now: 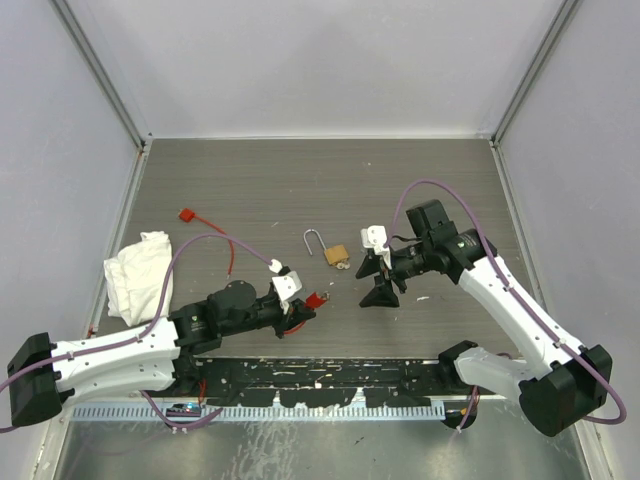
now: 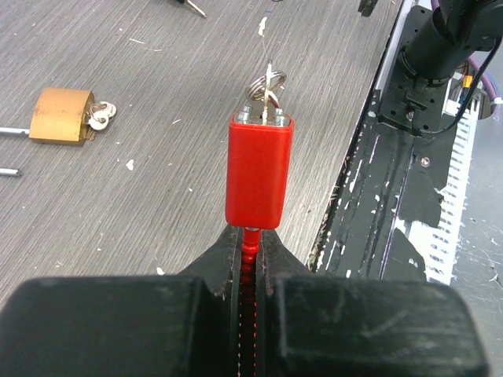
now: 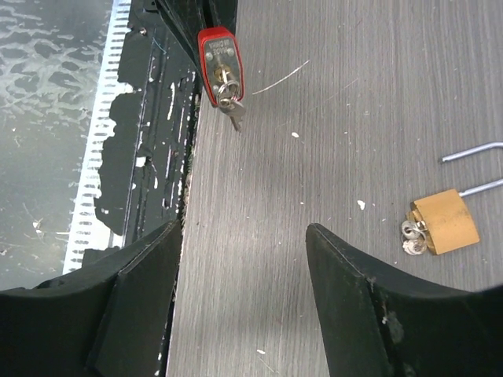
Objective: Lock with the key
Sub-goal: Lock the lock.
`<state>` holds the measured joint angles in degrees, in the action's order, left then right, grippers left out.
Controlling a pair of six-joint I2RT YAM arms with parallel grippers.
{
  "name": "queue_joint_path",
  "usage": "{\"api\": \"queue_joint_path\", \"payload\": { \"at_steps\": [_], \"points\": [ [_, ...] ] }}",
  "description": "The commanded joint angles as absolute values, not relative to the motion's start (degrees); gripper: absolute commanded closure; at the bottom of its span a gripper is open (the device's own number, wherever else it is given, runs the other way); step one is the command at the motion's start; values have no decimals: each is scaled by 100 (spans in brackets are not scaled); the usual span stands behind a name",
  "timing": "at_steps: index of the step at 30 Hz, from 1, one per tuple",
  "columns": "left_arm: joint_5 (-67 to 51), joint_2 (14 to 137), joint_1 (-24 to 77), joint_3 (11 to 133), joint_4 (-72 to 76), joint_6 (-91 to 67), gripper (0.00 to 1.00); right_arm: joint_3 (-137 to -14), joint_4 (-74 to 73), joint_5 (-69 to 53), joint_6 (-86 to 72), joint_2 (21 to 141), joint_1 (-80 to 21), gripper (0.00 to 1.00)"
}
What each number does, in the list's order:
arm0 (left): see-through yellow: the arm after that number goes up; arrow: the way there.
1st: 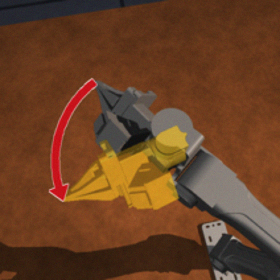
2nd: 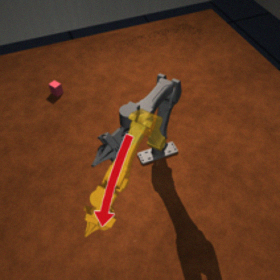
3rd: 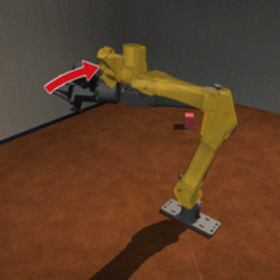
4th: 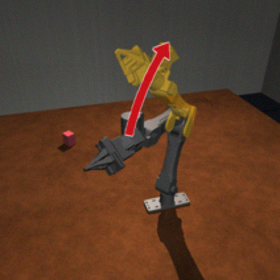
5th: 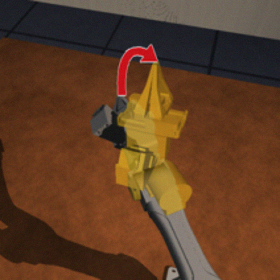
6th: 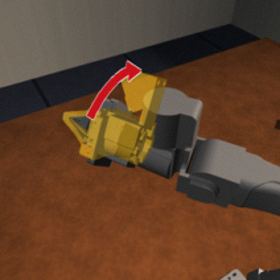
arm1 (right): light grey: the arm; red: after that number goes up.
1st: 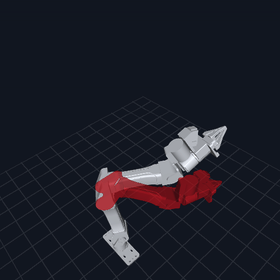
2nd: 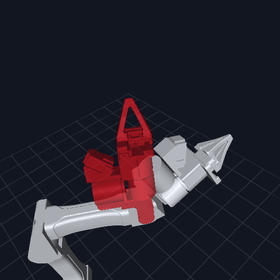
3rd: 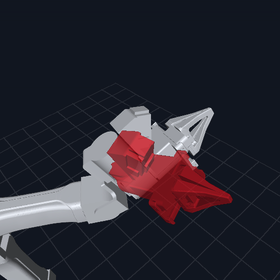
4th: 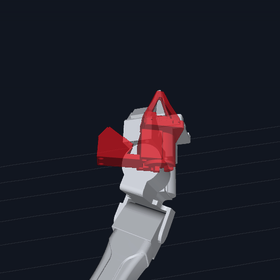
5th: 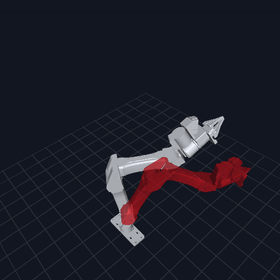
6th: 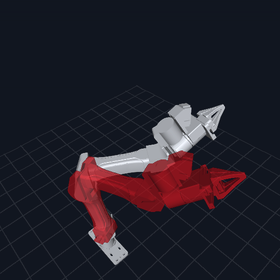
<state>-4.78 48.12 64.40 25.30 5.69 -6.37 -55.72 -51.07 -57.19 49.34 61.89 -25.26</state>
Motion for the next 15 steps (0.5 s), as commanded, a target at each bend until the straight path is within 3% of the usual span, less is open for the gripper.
{"api": "queue_joint_path", "payload": {
  "at_steps": [1, 15],
  "points": [
    [-489, 4694, 6464, 2823, 902, -541, 100, -5886, -5042, -5786, 4907, 6117, -2511, 30],
    [-505, 4880, 6461, 3051, 756, -514, 100, -5681, -4537, -5961, 4483, 6119, -2526, 35]
  ]
}}
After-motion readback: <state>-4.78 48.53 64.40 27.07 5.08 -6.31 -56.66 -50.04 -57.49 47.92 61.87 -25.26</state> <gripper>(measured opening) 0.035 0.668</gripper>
